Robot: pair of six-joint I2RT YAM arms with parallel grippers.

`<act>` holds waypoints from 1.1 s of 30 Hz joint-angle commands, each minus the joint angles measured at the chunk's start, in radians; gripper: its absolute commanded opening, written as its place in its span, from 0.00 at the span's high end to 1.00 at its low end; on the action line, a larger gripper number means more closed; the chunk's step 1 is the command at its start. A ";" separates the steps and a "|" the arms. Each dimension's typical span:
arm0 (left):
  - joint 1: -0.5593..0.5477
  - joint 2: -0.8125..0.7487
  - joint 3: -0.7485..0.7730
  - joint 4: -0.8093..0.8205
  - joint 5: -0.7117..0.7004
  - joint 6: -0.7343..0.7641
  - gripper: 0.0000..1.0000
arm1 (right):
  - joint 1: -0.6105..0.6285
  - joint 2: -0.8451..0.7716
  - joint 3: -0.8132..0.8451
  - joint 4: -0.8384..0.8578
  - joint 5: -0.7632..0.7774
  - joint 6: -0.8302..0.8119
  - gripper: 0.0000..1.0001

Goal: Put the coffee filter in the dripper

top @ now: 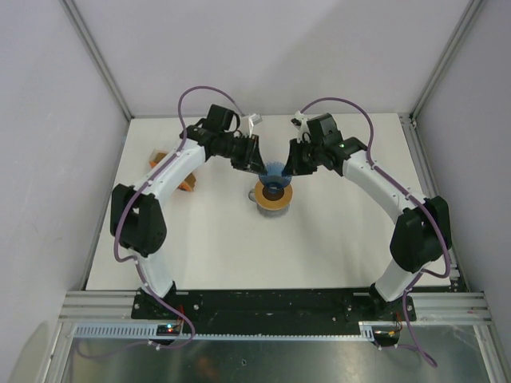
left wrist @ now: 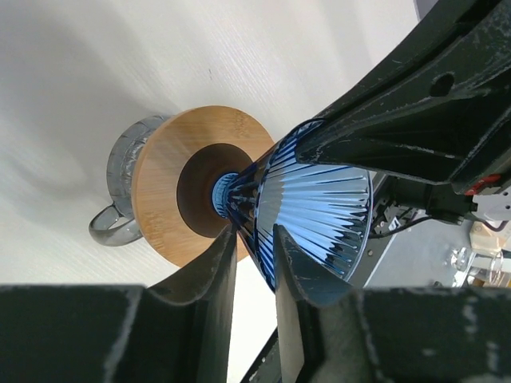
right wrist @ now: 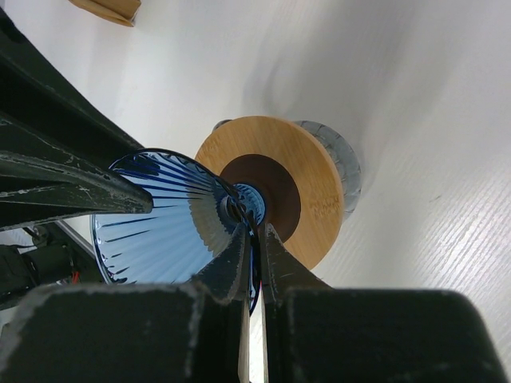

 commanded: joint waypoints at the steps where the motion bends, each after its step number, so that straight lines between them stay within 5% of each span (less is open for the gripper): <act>1: 0.013 0.019 0.045 -0.032 0.007 0.037 0.68 | 0.002 -0.003 0.019 -0.053 0.047 -0.022 1.00; 9: 0.047 -0.001 0.064 -0.032 0.016 0.055 0.52 | 0.009 0.021 0.065 -0.105 0.043 -0.057 1.00; 19: 0.055 -0.008 0.084 -0.033 0.014 0.082 0.48 | 0.032 0.066 0.163 -0.174 0.073 -0.092 1.00; 27: 0.048 -0.001 0.085 -0.033 0.001 0.099 0.54 | 0.044 0.095 0.214 -0.213 0.090 -0.112 1.00; 33: 0.024 -0.002 0.055 -0.033 -0.008 0.118 0.70 | 0.044 0.098 0.194 -0.205 0.087 -0.110 1.00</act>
